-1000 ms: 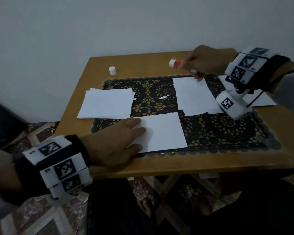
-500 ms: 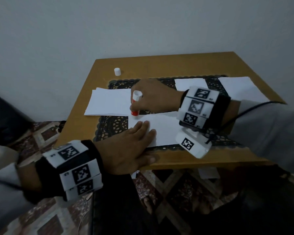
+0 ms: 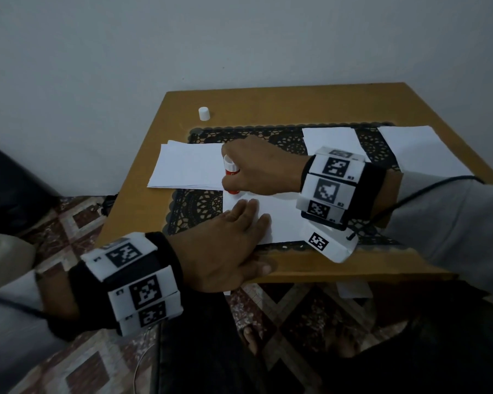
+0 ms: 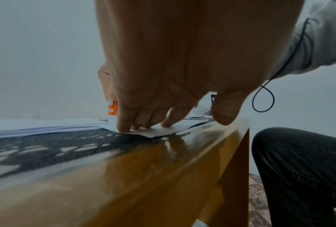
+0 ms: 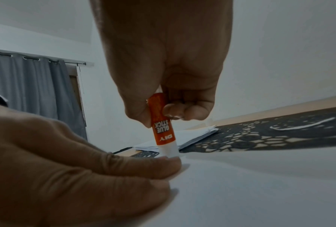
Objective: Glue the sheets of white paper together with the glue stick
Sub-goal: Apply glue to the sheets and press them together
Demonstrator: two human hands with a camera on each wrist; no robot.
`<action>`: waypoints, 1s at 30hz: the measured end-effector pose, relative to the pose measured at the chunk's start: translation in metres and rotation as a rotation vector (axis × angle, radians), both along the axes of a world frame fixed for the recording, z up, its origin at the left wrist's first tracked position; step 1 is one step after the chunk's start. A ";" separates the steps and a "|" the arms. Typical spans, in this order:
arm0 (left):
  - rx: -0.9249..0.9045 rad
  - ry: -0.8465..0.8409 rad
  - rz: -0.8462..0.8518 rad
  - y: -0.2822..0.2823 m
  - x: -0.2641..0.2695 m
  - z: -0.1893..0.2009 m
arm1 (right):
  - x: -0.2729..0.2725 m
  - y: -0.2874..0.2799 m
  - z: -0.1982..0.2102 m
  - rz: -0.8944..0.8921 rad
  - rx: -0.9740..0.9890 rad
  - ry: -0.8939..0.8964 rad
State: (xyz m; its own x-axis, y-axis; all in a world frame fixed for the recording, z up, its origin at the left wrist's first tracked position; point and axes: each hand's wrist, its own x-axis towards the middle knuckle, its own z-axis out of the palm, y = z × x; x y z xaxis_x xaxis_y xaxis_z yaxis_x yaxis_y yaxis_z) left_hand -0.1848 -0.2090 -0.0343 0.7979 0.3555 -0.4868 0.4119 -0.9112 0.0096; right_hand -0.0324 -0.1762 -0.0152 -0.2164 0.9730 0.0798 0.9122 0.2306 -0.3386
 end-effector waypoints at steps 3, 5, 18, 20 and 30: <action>0.001 0.003 0.002 -0.001 0.002 0.000 | 0.009 -0.004 0.002 -0.017 -0.001 -0.018; -0.002 0.006 0.006 -0.001 0.003 0.001 | 0.016 -0.005 0.002 -0.032 -0.010 -0.032; 0.026 -0.111 0.026 0.000 0.004 0.006 | 0.062 -0.032 0.002 -0.138 -0.022 -0.067; 0.063 -0.153 0.003 0.003 0.009 0.009 | 0.069 -0.038 0.002 -0.152 -0.028 -0.070; 0.255 -0.082 -0.091 0.023 0.050 0.004 | 0.093 -0.057 0.019 -0.287 0.059 0.017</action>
